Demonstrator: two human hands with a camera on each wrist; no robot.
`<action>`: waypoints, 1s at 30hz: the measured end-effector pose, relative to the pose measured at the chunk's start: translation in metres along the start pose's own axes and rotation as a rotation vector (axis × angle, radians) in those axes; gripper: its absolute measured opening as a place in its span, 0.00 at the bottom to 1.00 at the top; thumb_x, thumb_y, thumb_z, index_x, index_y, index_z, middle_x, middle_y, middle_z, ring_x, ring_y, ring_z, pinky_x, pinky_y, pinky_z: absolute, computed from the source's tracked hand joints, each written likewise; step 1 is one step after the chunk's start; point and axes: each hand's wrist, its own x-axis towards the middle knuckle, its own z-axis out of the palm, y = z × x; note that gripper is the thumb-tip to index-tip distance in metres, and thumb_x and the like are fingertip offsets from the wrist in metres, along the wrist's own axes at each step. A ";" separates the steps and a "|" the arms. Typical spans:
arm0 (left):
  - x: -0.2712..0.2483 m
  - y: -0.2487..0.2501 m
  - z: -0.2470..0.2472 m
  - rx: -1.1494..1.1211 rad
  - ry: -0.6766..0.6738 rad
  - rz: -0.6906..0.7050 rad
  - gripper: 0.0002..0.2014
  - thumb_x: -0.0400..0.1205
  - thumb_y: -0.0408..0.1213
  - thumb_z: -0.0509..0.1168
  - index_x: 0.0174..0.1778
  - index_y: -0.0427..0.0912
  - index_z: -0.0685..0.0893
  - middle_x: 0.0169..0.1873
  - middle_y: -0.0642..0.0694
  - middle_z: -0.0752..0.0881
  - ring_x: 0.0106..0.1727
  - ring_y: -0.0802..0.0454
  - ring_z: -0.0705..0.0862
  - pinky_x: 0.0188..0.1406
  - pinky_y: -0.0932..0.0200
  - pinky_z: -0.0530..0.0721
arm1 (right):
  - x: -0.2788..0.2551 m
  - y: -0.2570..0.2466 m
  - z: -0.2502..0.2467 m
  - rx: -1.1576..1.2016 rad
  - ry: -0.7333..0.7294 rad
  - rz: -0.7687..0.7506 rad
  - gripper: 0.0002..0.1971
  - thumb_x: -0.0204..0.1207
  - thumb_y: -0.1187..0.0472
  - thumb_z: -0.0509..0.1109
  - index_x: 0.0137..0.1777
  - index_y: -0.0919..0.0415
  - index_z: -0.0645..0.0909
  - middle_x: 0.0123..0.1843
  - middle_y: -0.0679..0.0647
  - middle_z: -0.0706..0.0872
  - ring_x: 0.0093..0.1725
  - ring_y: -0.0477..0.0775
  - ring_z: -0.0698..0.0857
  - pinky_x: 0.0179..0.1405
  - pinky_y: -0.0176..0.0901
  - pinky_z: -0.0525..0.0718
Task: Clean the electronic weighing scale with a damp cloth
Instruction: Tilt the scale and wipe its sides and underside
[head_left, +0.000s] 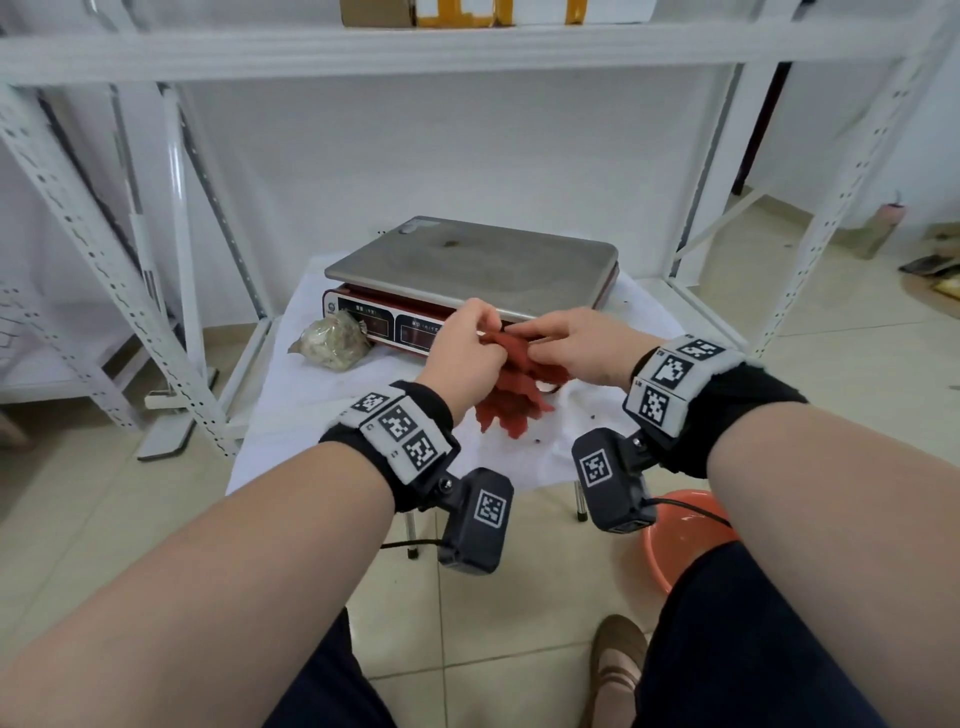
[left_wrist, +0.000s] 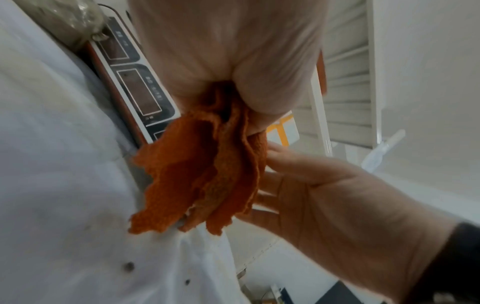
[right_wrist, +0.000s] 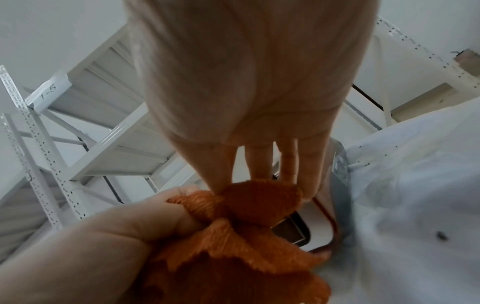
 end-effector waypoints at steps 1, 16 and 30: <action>0.001 0.001 -0.004 -0.018 -0.003 -0.022 0.12 0.75 0.17 0.51 0.44 0.39 0.70 0.27 0.42 0.79 0.12 0.51 0.78 0.09 0.62 0.71 | 0.000 -0.002 -0.001 -0.002 0.007 -0.015 0.21 0.78 0.65 0.64 0.68 0.47 0.80 0.52 0.45 0.84 0.54 0.47 0.83 0.63 0.40 0.80; 0.001 0.002 -0.053 0.060 -0.039 -0.050 0.15 0.73 0.17 0.53 0.33 0.40 0.78 0.24 0.36 0.84 0.15 0.42 0.81 0.09 0.64 0.72 | 0.016 -0.031 0.017 -0.232 0.322 -0.045 0.11 0.66 0.56 0.77 0.28 0.48 0.78 0.27 0.40 0.80 0.31 0.45 0.82 0.32 0.35 0.77; 0.025 -0.052 -0.103 0.389 0.044 -0.451 0.14 0.83 0.31 0.48 0.42 0.47 0.78 0.23 0.46 0.85 0.18 0.46 0.78 0.17 0.63 0.74 | 0.042 -0.007 0.024 -0.219 0.331 0.038 0.12 0.73 0.49 0.72 0.54 0.53 0.85 0.55 0.53 0.86 0.54 0.53 0.83 0.48 0.35 0.71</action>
